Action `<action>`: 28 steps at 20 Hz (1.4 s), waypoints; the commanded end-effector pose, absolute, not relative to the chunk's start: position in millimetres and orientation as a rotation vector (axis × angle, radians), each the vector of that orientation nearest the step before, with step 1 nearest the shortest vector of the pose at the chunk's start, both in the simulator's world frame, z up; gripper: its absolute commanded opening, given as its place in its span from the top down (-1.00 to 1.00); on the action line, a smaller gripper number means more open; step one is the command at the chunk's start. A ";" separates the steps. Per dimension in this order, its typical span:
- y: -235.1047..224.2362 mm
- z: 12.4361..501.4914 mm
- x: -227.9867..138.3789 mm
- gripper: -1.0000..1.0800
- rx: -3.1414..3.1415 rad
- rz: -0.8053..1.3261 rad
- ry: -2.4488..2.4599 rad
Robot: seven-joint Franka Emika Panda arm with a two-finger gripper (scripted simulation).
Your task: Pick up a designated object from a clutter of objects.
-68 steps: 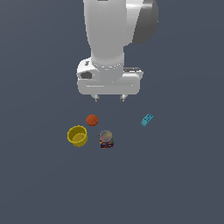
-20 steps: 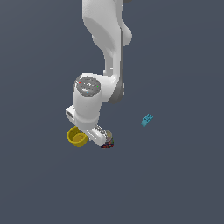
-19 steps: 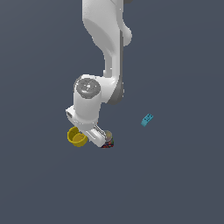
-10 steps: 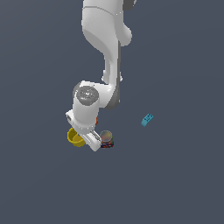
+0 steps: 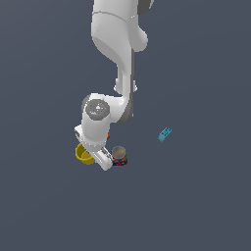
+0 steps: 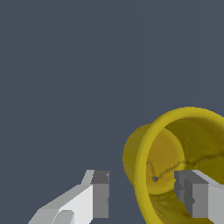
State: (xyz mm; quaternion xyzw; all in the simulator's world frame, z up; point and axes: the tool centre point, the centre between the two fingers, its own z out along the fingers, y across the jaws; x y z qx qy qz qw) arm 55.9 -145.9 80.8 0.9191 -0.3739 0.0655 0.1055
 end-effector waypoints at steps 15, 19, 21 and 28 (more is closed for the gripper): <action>-152.0 57.3 55.7 1.00 2.706 0.194 -1.105; -152.0 57.5 55.7 1.00 2.706 0.194 -1.105; -151.4 58.2 55.4 1.00 2.706 0.194 -1.105; -140.7 73.2 49.3 1.00 2.707 0.194 -1.105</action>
